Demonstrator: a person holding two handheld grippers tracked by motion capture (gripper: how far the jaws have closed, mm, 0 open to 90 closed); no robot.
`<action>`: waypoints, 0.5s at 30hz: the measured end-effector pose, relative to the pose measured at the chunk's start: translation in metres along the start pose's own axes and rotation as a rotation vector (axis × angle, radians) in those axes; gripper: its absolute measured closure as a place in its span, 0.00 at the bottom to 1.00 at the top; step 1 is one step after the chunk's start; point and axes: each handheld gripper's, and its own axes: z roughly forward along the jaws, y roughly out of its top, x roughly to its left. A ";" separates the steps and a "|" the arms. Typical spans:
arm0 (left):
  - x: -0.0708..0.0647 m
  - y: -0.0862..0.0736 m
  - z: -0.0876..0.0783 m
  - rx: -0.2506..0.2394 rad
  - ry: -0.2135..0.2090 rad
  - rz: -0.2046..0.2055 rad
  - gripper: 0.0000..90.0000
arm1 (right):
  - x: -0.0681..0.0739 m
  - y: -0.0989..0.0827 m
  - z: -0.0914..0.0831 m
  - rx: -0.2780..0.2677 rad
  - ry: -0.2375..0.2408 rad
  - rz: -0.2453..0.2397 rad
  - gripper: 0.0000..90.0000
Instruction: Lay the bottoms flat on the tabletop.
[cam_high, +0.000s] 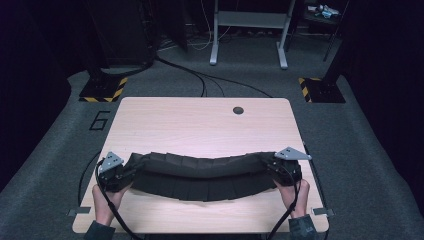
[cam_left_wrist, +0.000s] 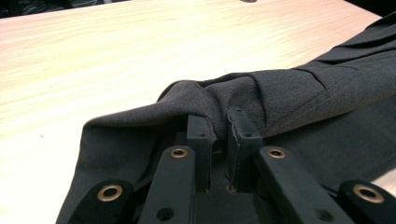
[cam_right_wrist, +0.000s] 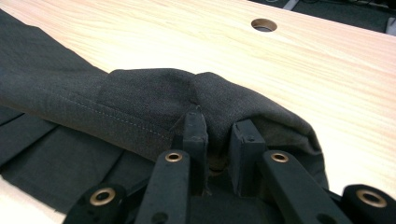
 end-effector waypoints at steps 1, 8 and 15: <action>0.001 0.002 0.002 0.000 -0.001 -0.008 0.90 | -0.002 0.003 0.002 0.005 0.002 -0.001 0.88; 0.013 0.018 0.014 0.021 -0.007 -0.002 0.90 | -0.012 0.021 0.014 0.034 0.007 0.000 0.88; 0.021 0.033 0.028 0.043 -0.002 0.002 0.90 | -0.023 0.036 0.028 0.068 0.003 0.006 0.88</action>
